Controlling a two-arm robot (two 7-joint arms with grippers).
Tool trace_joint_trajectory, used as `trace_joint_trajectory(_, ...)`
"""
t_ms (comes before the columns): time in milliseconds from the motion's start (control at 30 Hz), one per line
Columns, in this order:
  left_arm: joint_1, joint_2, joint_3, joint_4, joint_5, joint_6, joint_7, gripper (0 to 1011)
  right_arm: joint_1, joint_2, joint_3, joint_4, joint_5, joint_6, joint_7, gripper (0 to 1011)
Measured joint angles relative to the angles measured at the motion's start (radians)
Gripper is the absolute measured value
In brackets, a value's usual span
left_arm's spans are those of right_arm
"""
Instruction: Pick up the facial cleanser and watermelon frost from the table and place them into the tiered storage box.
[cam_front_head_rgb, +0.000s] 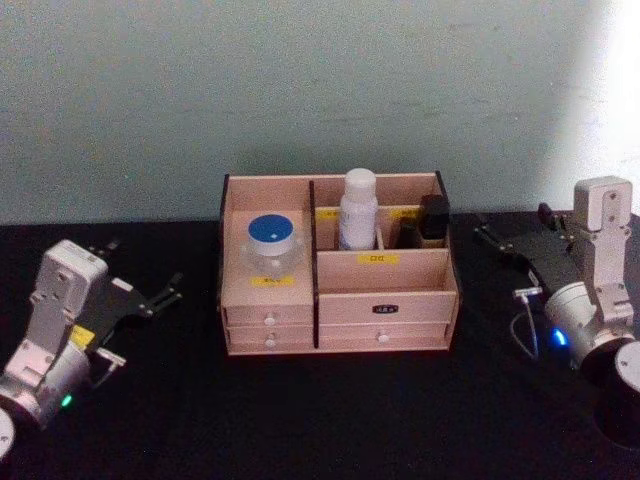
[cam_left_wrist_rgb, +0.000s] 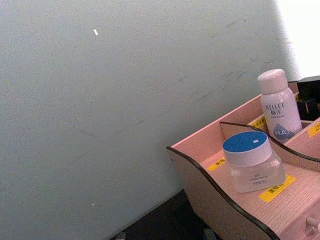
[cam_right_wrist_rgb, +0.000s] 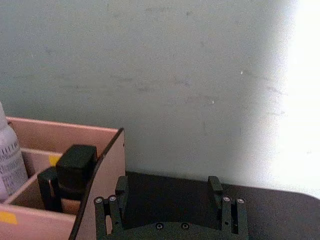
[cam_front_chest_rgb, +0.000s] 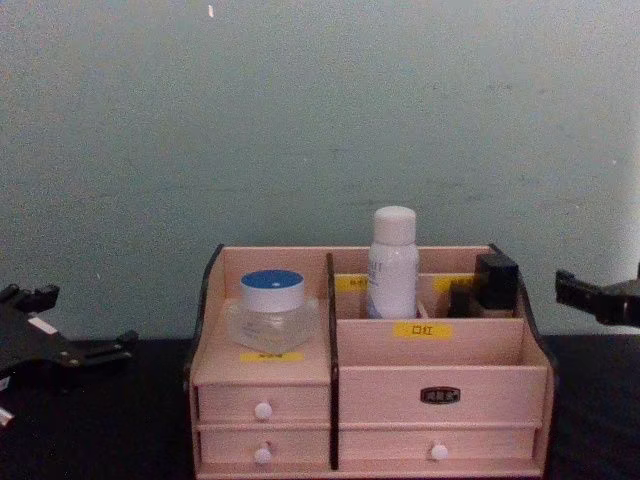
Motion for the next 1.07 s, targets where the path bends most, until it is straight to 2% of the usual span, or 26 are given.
trace_joint_trajectory(200,0.000,0.000,0.000,0.000,0.000,0.000,0.000,1002,0.002,-0.010,0.003,0.019,-0.013,0.012,0.005,1003)
trace_joint_trajectory(1067,0.000,0.000,0.000,0.000,0.000,0.000,0.000,1001,0.003,-0.007,0.001,0.014,-0.010,0.012,0.007,1003)
